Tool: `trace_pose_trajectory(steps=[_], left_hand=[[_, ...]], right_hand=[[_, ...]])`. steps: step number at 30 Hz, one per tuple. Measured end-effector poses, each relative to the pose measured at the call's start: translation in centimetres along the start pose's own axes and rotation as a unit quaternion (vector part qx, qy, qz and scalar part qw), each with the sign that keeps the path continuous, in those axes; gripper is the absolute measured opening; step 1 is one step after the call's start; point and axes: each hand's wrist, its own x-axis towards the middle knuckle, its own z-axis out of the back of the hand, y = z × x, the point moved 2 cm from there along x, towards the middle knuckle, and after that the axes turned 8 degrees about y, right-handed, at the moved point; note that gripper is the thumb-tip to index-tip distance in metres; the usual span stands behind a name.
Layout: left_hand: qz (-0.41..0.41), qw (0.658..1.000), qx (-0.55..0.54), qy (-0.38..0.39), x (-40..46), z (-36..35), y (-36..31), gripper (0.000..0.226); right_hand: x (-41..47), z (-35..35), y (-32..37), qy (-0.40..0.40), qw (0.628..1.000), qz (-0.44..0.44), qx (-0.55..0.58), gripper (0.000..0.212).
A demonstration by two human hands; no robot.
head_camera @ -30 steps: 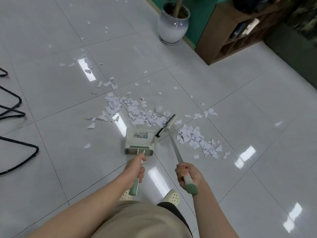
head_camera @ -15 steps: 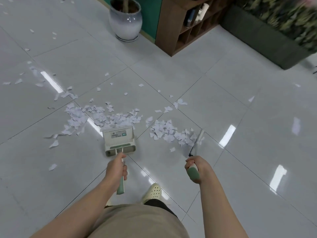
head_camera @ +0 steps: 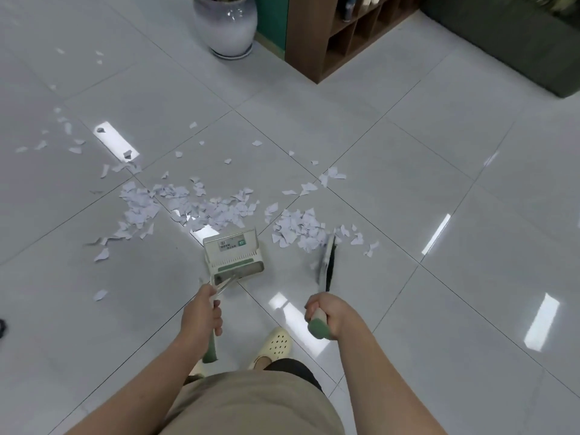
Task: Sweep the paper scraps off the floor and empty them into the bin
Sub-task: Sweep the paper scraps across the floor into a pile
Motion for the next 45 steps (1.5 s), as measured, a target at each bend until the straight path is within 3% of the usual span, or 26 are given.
trace_pose_trajectory(steps=[5,13,22,27,38,45], left_hand=[[-0.006,1.0,-0.027,-0.011,-0.3,0.2,-0.4,0.023],[-0.024,1.0,0.002,0.002,-0.7,-1.5,-1.4,0.023],[-0.035,0.995,0.081,0.042,1.5,-6.5,-3.2,0.019],[-0.014,0.989,0.124,0.076,3.3,-10.1,-5.4,0.022],[0.047,0.974,0.161,0.154,5.8,-16.2,-10.5,0.026],[0.062,0.975,0.136,0.164,6.8,-17.3,-12.1,0.025]], right_hand=[[2.8,-2.2,2.3,0.095,0.994,-0.05,0.03,0.029],[1.2,-3.4,6.5,0.142,0.986,-0.038,0.084,0.033],[-2.5,2.1,8.5,0.027,0.99,0.078,0.117,0.034],[-3.2,5.7,8.3,-0.049,0.981,0.117,0.144,0.025],[-4.6,9.5,9.9,-0.102,0.934,0.122,0.318,0.03],[-3.0,10.2,11.7,-0.129,0.95,0.093,0.269,0.025]])
